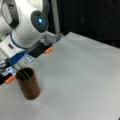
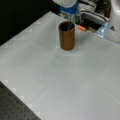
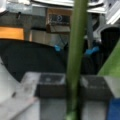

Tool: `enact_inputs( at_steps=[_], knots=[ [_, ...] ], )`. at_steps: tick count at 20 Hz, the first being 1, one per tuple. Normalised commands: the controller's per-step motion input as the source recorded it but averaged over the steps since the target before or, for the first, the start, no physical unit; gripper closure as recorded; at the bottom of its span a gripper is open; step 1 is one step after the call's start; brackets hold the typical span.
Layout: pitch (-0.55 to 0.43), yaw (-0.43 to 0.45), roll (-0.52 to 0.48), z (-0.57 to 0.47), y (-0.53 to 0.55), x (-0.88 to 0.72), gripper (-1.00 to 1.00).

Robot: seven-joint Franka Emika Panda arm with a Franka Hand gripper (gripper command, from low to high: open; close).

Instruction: Flower insertion into a vase

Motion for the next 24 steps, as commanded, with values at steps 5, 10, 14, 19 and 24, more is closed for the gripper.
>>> enact_inputs(
  at_steps=[5, 10, 14, 19, 24],
  knots=[
    [0.045, -0.153, 0.006, -0.16, 0.01, 0.27, 1.00],
    [0.040, -0.171, 0.003, -0.14, 0.03, 0.34, 1.00],
    [0.042, -0.159, 0.027, -0.15, 0.03, 0.41, 1.00],
    [0.060, -0.161, 0.032, -0.16, 0.04, 0.48, 1.00],
    [0.093, -0.174, 0.026, -0.15, 0.06, 0.54, 1.00]
  ],
)
